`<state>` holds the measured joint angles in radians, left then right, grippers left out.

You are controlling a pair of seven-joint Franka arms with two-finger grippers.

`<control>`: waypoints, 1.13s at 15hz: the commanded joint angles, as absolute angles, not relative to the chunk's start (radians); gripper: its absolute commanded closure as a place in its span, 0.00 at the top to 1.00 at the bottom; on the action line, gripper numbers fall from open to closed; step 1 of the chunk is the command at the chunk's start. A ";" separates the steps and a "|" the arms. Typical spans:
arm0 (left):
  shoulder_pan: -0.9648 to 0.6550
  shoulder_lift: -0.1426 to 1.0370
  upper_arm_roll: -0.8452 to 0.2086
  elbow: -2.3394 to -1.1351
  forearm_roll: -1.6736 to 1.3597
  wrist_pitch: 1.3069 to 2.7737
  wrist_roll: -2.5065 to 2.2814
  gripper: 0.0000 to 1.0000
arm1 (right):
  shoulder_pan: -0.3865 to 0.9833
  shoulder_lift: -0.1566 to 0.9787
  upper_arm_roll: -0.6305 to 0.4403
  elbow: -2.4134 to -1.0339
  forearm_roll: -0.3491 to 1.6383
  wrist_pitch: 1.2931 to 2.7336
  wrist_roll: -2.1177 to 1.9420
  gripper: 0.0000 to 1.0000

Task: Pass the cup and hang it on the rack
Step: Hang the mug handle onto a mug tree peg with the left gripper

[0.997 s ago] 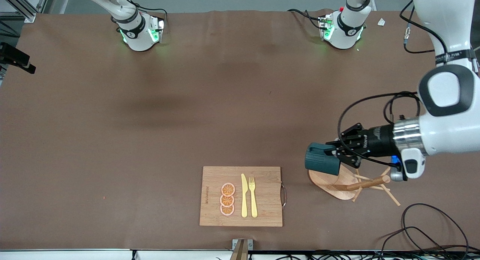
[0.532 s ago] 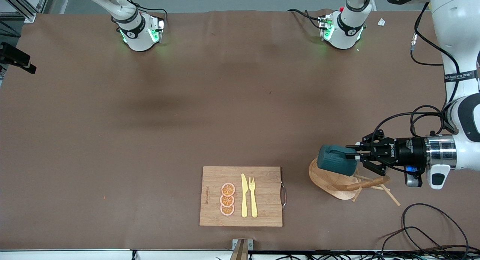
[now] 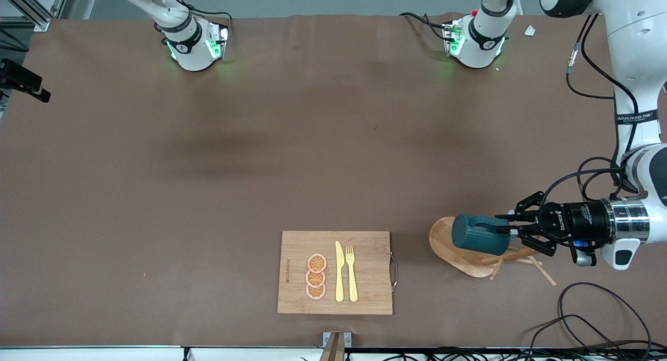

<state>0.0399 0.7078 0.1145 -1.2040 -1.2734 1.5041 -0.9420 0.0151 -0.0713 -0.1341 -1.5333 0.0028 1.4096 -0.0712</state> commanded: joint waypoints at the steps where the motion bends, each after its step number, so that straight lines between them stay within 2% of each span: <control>1: 0.046 0.721 0.107 -1.198 -1.336 1.489 -0.934 0.00 | 0.020 -0.087 -0.133 -1.545 0.005 1.405 -0.083 1.00; 17: 0.097 0.801 0.107 -1.198 -1.342 1.489 -0.884 0.01 | 0.020 -0.087 -0.133 -1.548 0.003 1.404 -0.083 1.00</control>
